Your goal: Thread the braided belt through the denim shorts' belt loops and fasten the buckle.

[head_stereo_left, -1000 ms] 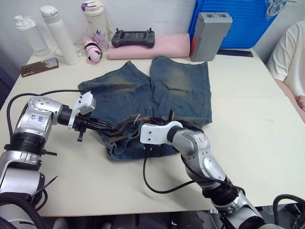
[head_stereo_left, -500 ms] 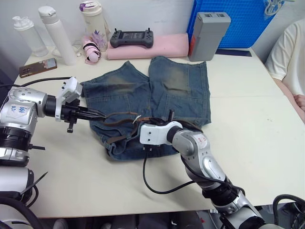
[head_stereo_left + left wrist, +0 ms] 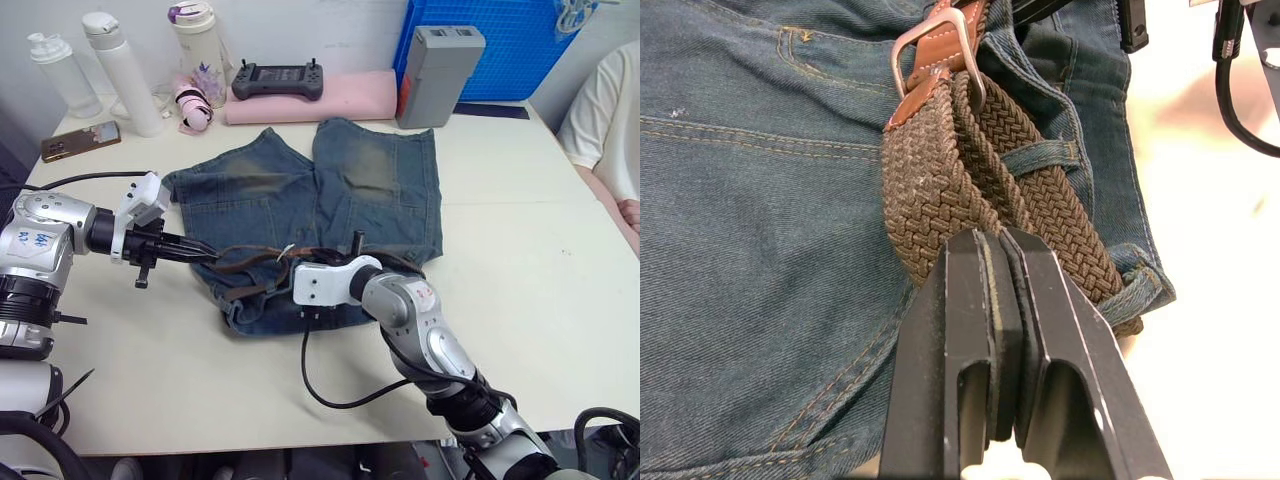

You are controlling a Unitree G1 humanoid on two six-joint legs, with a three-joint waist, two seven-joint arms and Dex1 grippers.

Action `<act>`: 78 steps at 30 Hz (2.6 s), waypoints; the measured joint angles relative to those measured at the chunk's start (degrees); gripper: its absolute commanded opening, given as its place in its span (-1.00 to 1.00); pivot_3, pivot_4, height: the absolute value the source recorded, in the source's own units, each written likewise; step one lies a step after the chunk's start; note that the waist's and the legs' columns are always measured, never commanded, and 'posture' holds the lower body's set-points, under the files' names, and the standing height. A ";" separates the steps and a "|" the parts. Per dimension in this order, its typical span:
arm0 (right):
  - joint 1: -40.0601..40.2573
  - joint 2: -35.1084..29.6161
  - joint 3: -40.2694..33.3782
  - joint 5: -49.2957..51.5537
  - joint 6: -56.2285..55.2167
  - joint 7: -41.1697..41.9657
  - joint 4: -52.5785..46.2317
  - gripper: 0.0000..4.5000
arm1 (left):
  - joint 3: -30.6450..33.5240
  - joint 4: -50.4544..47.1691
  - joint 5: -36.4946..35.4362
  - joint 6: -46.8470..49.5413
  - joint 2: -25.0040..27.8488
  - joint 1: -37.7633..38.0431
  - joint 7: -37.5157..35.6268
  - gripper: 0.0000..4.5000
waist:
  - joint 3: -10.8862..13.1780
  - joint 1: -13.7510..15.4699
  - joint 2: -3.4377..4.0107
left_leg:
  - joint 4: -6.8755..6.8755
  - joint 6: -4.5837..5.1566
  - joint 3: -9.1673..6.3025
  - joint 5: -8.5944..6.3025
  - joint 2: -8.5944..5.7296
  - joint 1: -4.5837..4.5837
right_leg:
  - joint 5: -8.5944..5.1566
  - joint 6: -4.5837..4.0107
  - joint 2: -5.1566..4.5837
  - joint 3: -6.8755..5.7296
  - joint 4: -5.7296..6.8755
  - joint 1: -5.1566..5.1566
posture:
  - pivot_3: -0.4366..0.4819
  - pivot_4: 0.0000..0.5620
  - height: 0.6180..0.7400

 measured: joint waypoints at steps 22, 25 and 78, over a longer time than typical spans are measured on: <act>-1.73 -3.03 -1.46 4.92 -5.67 -1.26 1.94 -0.96 | -4.56 -0.19 -1.26 -4.46 0.82 -1.34 0.00 -1.00 | 0.00 -0.11 0.00 | -0.01 0.00 0.01 0.00 0.01 0.00 | 0.00 0.00 0.00 0.00 0.00 -0.01 | -0.05 -0.47 0.57; -1.79 -3.36 -1.82 5.53 -5.71 -1.67 2.45 -0.96 | -4.34 -1.70 -1.17 -6.25 1.44 0.47 0.00 -1.00 | 0.00 -0.08 0.00 | -0.01 0.00 0.01 0.00 0.01 0.00 | 0.00 0.00 0.00 0.00 0.00 -0.01 | -0.05 -0.47 0.57; 1.04 -8.60 -2.00 8.42 -10.21 0.68 1.39 -0.96 | -1.73 1.35 8.01 -9.17 -18.82 -2.12 0.07 -1.00 | -0.01 0.12 -0.02 | 0.03 0.00 0.05 0.00 0.00 -0.02 | 0.00 0.00 -0.01 -0.03 0.00 0.01 | -0.05 -0.47 0.57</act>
